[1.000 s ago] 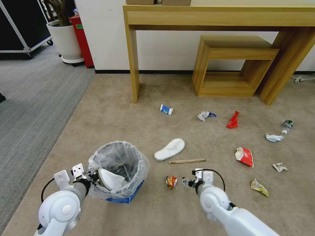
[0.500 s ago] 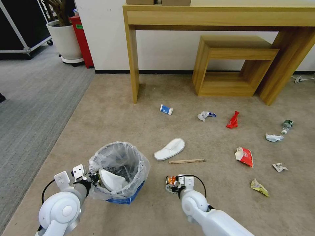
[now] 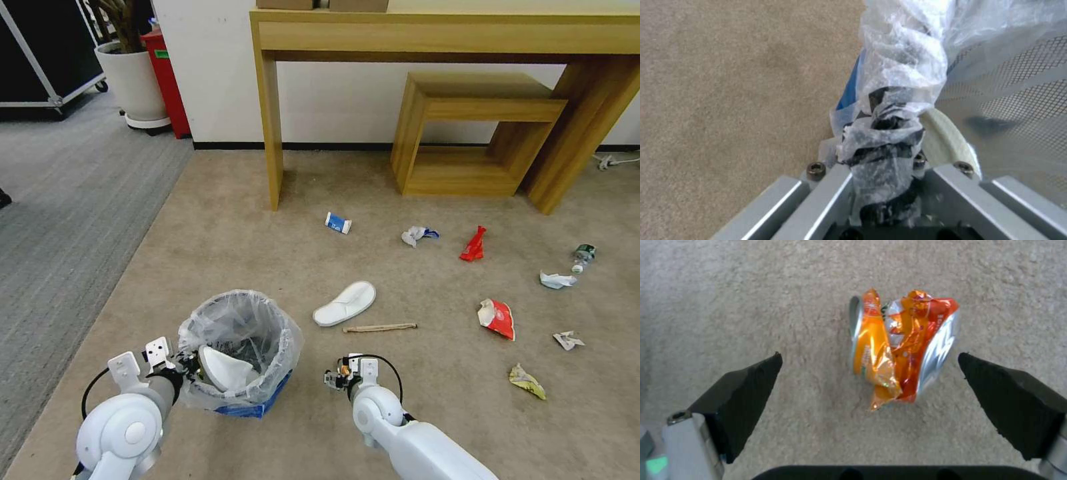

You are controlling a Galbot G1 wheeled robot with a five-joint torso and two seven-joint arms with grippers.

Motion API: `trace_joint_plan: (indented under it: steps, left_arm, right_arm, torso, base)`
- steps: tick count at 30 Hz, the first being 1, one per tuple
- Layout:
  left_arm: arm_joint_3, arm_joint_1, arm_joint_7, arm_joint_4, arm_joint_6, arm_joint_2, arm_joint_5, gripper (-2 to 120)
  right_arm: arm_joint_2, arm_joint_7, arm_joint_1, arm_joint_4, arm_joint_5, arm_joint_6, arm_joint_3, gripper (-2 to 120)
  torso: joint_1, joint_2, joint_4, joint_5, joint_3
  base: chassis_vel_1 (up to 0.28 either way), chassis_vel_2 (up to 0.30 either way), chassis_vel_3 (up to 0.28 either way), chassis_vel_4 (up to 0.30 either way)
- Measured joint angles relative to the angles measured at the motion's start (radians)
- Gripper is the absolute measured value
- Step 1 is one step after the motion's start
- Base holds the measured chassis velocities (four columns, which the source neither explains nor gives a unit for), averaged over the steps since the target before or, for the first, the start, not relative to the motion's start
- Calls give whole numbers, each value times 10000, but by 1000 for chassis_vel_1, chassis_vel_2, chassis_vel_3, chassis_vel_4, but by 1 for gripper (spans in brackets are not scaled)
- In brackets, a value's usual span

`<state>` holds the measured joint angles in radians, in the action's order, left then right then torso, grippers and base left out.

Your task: Pick up the trash bin and place the garbage on the floor into it.

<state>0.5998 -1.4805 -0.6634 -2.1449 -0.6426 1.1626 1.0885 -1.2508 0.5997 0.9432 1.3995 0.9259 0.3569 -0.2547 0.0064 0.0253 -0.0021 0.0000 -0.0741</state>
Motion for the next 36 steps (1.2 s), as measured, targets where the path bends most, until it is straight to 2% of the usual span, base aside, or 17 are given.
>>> trace_joint_plan:
  steps: [10, 13, 14, 17, 23, 29, 36]
  left_arm:
    - [-82, 63, 4, 64, 9, 59, -17, 0]
    - [-82, 58, 4, 74, 9, 74, -25, 0]
    - [-82, 55, 4, 76, 10, 89, -34, 0]
    - [-82, 54, 4, 82, 12, 112, -46, 0]
    - [-133, 58, 4, 101, 19, 203, -61, 0]
    - [-165, 55, 14, 101, 30, 245, -100, 0]
    - [-163, 52, 39, 125, 63, 265, -174, 0]
  right_arm:
    - [-104, -42, -220, -427, -84, -168, -22, 99]
    - [-152, -85, -299, -642, -109, -226, -11, 92]
    - [-152, -129, -299, -726, -151, -266, -12, 86]
    - [-150, -160, -268, -836, -169, -322, -2, 82]
    - [-126, -277, -190, -957, -225, -423, 32, 57]
    - [-129, -359, -190, -1024, -323, -537, 23, 46]
    - [-65, -771, -132, -1050, -567, -903, 16, 40]
  torso:
    - [0, 0, 0, 1, 0]
    - [0, 0, 0, 1, 0]
    - [0, 0, 0, 1, 0]
    - [0, 0, 0, 1, 0]
    - [0, 0, 0, 1, 0]
    - [0, 0, 0, 1, 0]
    - [0, 0, 0, 2, 0]
  base:
    - [0, 0, 0, 0]
    - [0, 0, 0, 0]
    - [0, 0, 0, 0]
    - [0, 0, 0, 0]
    - [0, 0, 0, 0]
    - [0, 0, 0, 0]
    - [0, 0, 0, 0]
